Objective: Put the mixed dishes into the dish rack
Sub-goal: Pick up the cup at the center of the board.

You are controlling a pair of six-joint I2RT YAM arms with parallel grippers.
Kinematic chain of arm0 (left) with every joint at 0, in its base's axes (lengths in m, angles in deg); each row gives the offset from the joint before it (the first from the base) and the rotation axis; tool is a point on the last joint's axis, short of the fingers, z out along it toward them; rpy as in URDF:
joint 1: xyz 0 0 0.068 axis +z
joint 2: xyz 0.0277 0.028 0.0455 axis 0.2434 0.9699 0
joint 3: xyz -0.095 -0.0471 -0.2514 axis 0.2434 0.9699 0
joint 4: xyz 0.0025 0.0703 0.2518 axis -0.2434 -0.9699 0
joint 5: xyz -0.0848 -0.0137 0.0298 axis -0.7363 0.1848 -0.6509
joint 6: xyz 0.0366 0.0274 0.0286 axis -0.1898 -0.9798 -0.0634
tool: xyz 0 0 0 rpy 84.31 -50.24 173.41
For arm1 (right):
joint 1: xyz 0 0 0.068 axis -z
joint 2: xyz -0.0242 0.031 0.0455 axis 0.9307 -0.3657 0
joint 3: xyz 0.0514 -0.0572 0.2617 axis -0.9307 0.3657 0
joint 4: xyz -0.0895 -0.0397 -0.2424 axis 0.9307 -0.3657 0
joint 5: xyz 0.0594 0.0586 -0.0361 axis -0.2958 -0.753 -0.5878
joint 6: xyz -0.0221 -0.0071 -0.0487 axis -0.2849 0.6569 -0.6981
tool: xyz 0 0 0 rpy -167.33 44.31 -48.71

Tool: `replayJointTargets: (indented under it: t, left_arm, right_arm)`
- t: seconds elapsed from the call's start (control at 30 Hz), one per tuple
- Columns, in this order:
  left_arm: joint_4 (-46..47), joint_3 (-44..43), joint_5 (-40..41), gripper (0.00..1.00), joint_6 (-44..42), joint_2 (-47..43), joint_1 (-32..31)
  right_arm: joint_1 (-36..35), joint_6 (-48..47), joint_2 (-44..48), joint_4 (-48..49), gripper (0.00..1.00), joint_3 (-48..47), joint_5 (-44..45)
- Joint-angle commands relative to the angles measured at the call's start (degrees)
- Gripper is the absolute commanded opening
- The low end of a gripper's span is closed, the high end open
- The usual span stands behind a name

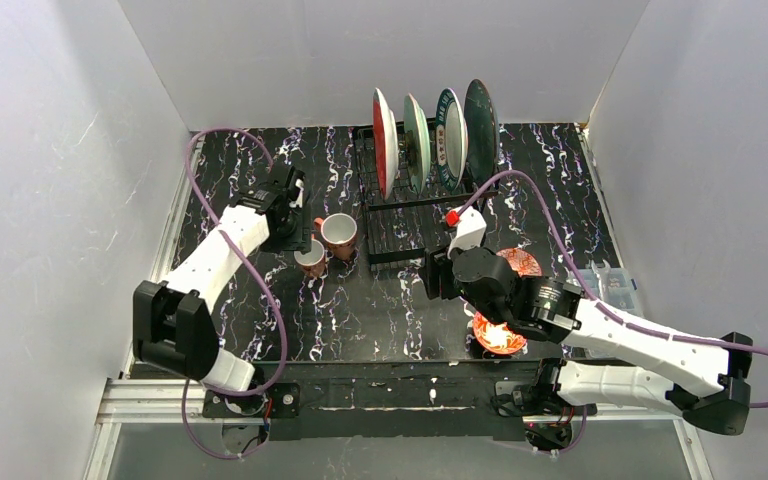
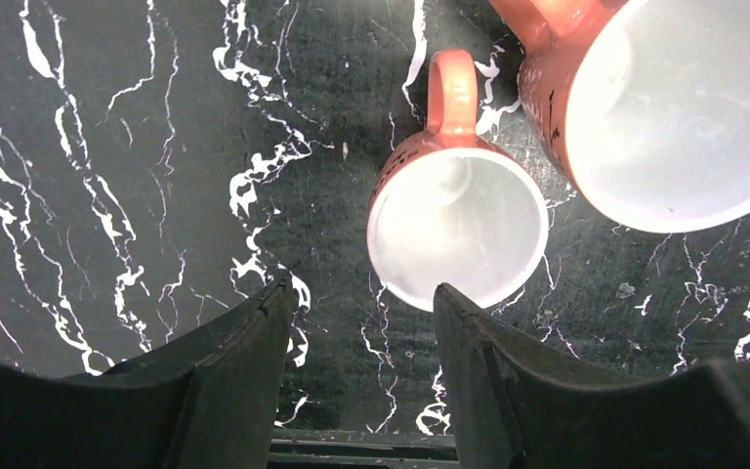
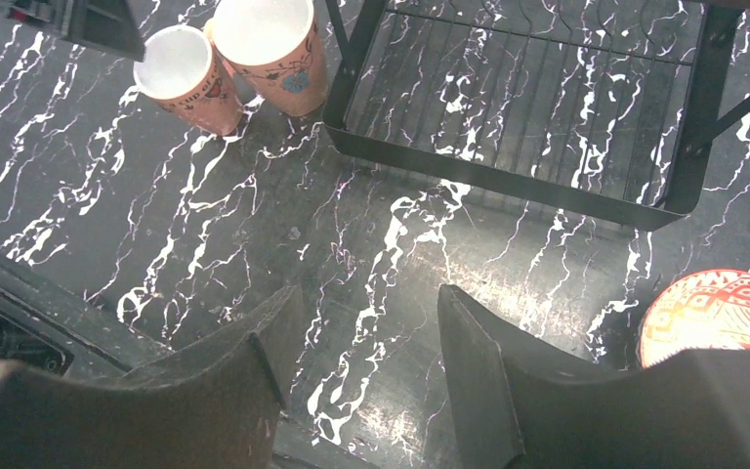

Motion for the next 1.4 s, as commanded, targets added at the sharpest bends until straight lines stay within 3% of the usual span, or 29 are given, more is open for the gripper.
replayJointTargets:
  t: [0.0, 0.6, 1.13, 1.3, 1.37]
  left_arm:
    - [0.9, -2.8, -1.2, 0.53, -2.8, 2.0, 0.5]
    - [0.8, -8.4, -0.2, 0.38, -4.7, 15.6, 0.9]
    - [1.7, -6.8, -2.0, 0.13, -5.0, 16.5, 1.1]
    - [1.7, -6.0, -2.0, 0.0, -4.8, 15.6, 1.1]
    - [1.6, -5.7, -1.8, 0.0, -4.6, 14.8, 1.1]
  right_arm:
    - [-0.3, -0.3, 2.3, 1.7, 0.61, 1.0, -1.0]
    - [-0.3, 0.0, 3.6, 2.3, 0.61, 3.1, -2.5]
    - [-0.3, 0.7, 2.2, 3.0, 0.6, 2.8, -3.3]
    - [-0.3, 1.4, 1.7, 2.7, 0.59, 2.3, -3.8]
    - [-0.3, 1.7, 1.8, 2.4, 0.59, 2.0, -4.4]
